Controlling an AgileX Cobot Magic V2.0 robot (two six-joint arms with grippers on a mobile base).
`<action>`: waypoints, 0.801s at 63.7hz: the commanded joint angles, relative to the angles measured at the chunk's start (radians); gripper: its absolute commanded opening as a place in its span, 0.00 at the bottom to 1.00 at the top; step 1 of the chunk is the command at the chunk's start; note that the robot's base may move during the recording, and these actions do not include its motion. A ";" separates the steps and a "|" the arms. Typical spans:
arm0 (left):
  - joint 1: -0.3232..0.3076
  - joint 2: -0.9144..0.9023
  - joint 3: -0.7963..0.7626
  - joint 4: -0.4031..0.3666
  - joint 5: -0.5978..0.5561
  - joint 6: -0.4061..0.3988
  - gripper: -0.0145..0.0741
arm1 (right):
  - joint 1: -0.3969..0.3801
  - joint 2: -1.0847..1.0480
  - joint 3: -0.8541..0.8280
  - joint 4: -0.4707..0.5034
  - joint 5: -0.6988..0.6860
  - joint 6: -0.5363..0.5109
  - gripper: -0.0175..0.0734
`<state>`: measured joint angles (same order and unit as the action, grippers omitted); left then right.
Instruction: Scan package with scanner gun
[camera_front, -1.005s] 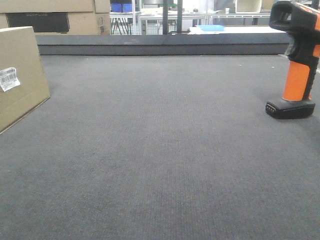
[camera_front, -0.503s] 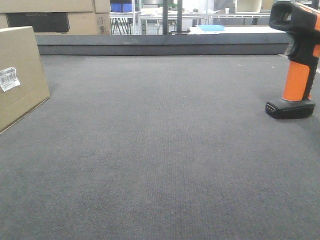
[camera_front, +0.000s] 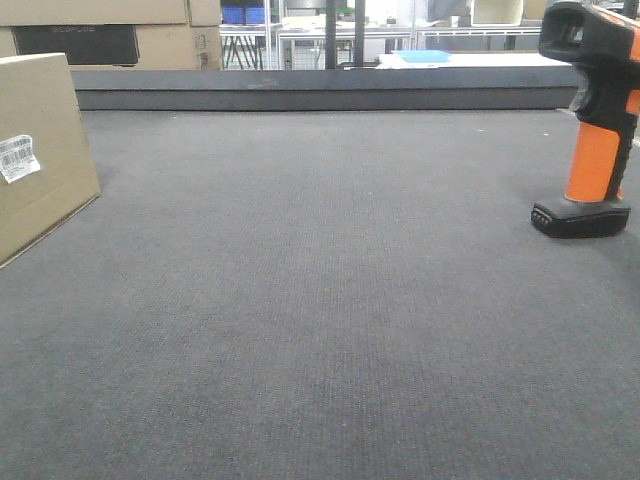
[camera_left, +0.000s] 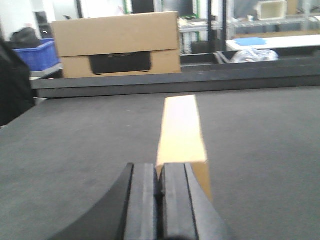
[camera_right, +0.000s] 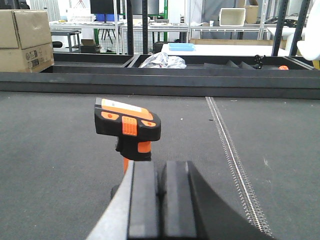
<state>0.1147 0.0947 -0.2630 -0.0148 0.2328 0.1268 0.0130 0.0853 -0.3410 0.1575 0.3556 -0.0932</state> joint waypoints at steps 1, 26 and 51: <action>0.021 -0.058 0.076 -0.008 -0.067 -0.007 0.04 | -0.001 -0.004 0.003 -0.010 -0.012 -0.005 0.02; 0.026 -0.095 0.263 -0.028 -0.227 -0.007 0.04 | -0.001 -0.004 0.003 -0.010 -0.012 -0.005 0.02; 0.026 -0.095 0.263 -0.028 -0.227 -0.007 0.04 | -0.001 -0.004 0.003 -0.010 -0.012 -0.005 0.02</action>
<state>0.1390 0.0050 0.0008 -0.0374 0.0249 0.1268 0.0130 0.0853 -0.3393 0.1555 0.3592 -0.0932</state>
